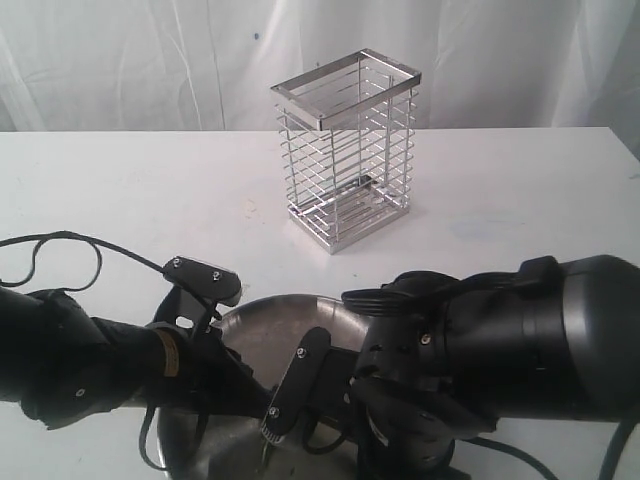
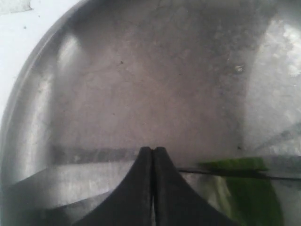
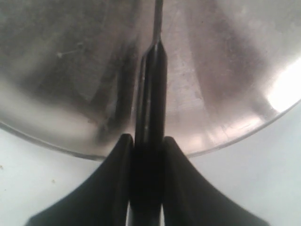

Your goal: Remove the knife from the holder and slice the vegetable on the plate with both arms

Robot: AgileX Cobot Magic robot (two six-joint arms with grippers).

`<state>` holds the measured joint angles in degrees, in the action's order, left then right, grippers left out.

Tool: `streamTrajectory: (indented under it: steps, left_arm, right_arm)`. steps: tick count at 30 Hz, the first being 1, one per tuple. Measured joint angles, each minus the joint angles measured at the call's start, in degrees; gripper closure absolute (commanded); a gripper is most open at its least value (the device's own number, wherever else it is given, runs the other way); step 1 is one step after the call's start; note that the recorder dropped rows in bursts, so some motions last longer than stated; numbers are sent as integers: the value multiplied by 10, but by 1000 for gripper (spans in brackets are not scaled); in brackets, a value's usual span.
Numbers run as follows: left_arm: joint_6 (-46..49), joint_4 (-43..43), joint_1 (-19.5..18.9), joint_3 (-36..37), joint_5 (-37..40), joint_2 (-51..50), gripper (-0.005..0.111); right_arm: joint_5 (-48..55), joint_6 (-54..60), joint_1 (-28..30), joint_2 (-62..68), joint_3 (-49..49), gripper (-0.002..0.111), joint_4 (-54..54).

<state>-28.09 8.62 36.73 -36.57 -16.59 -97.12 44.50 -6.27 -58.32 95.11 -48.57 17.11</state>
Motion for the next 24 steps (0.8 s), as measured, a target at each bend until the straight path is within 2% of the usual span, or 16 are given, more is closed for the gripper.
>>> streamTrajectory:
  steps: [6,13,24]
  left_arm:
    - [-1,0,-4,0,-23,-13,107]
    - [6,0,-4,0,68,93,107]
    - [9,0,-3,7,116,106,107]
  right_arm:
    - [13,-1,0,0,-4,108,0]
    - [18,8,0,0,-20,108,-2]
    - [-3,17,0,27,-28,108,0]
